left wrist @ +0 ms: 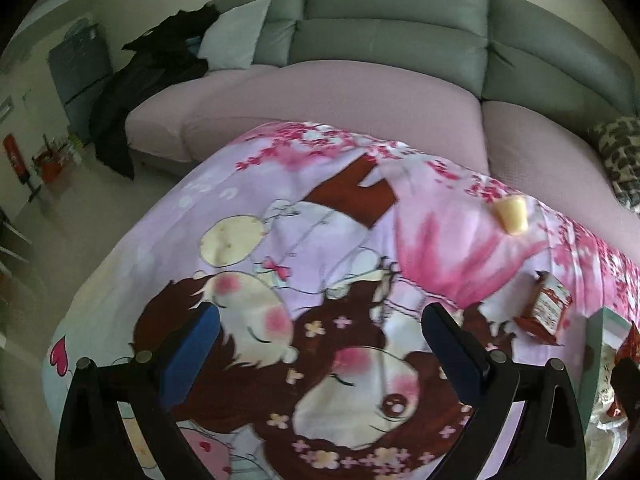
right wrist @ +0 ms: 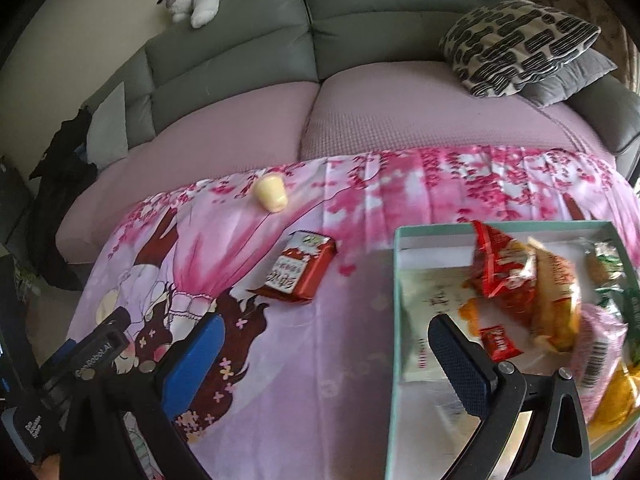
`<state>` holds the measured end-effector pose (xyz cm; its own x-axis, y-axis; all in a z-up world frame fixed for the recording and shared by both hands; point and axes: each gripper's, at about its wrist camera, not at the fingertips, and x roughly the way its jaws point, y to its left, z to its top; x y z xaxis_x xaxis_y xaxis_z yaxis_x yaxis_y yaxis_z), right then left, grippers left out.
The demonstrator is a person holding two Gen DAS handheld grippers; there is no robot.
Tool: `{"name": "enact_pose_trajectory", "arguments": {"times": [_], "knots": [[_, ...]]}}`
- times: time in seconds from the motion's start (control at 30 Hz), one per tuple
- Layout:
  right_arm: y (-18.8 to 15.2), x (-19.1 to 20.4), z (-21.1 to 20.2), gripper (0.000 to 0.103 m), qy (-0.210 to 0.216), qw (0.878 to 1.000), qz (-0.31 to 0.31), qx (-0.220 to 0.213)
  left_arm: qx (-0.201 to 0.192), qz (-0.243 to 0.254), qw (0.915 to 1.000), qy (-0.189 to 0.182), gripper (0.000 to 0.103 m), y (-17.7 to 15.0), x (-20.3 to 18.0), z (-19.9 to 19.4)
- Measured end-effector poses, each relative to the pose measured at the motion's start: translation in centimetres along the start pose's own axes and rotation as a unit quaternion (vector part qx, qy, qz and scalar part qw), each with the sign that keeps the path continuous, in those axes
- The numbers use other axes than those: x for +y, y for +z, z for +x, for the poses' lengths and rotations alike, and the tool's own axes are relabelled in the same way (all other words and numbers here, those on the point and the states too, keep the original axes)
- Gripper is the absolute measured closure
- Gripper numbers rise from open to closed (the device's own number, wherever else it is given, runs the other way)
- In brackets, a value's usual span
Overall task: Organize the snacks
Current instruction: 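Move both open tools back over the red box and jelly cup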
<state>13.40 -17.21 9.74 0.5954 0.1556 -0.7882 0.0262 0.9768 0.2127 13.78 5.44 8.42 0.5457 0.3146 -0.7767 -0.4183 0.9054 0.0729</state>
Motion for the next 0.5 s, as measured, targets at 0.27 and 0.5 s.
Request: {"name": "enact_pose_trajectory", "arguments": {"times": [0.27,0.5], "knots": [[-0.9,1.2,2.7,0.000,0.018,1.000,0.001,0.019,0.007,-0.022,0.9997,0.005,0.002,0.0,2.0,1.0],[-1.5,1.5,4.3,0.006,0.020,1.000,-0.001,0.015,0.023,-0.010,0.9996,-0.014,0.002,-0.4,0.9,2.5]]}}
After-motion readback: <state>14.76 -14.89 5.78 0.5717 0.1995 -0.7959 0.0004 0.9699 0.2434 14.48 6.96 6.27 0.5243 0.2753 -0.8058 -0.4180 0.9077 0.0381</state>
